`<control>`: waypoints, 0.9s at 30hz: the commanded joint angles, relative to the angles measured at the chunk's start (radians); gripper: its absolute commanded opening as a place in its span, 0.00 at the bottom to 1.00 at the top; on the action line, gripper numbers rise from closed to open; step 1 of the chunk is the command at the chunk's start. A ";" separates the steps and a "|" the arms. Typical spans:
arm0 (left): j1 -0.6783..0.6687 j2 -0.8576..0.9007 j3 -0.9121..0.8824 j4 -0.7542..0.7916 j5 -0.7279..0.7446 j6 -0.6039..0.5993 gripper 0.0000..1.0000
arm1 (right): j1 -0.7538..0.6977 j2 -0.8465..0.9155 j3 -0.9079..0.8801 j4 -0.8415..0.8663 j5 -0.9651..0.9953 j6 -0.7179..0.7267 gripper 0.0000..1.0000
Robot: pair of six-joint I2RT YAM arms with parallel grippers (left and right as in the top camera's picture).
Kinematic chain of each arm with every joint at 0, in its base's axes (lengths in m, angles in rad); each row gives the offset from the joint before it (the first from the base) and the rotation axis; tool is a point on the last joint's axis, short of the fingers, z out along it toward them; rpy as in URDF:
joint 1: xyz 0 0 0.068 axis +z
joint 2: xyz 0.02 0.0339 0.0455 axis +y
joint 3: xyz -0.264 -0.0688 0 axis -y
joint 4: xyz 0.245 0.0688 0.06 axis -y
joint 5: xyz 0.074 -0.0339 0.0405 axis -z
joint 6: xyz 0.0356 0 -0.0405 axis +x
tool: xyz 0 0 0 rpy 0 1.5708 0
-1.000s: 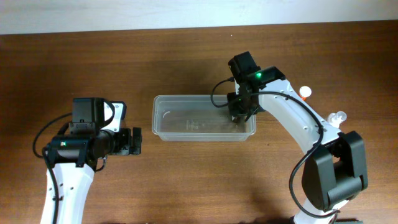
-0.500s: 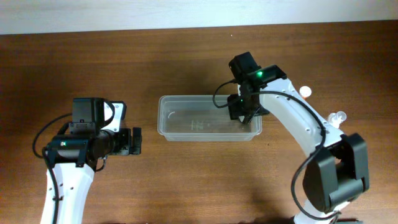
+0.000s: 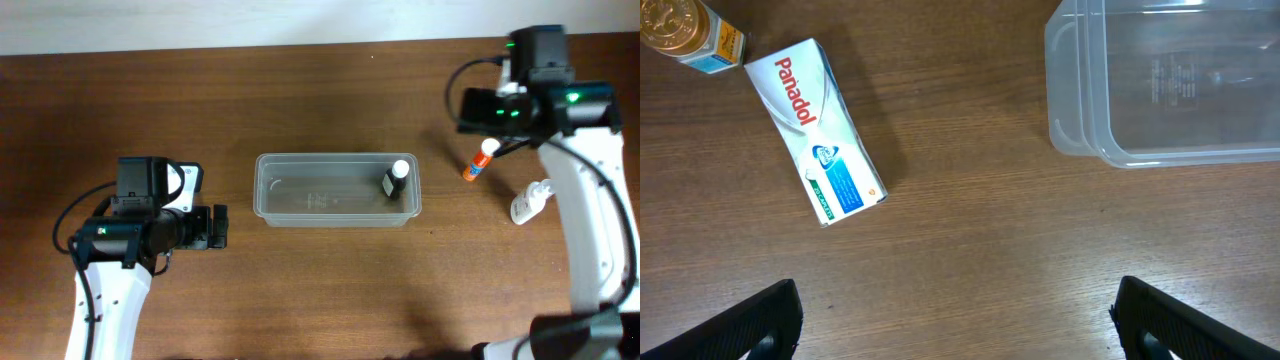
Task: Pack container
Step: 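Grasp the orange tablet tube with the right gripper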
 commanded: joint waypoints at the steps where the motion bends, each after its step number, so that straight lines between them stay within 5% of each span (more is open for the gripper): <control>1: 0.000 0.002 0.026 0.001 0.019 0.016 1.00 | -0.065 0.096 -0.025 -0.020 -0.056 -0.036 0.93; 9: 0.000 0.002 0.026 0.001 0.019 0.016 1.00 | -0.101 0.291 -0.025 -0.028 -0.067 -0.069 0.92; 20: 0.000 0.002 0.026 0.001 0.019 0.016 1.00 | -0.101 0.357 -0.024 -0.017 -0.067 -0.068 0.40; 27: 0.000 0.002 0.026 0.001 0.019 0.016 1.00 | -0.101 0.352 -0.019 -0.013 -0.067 -0.069 0.29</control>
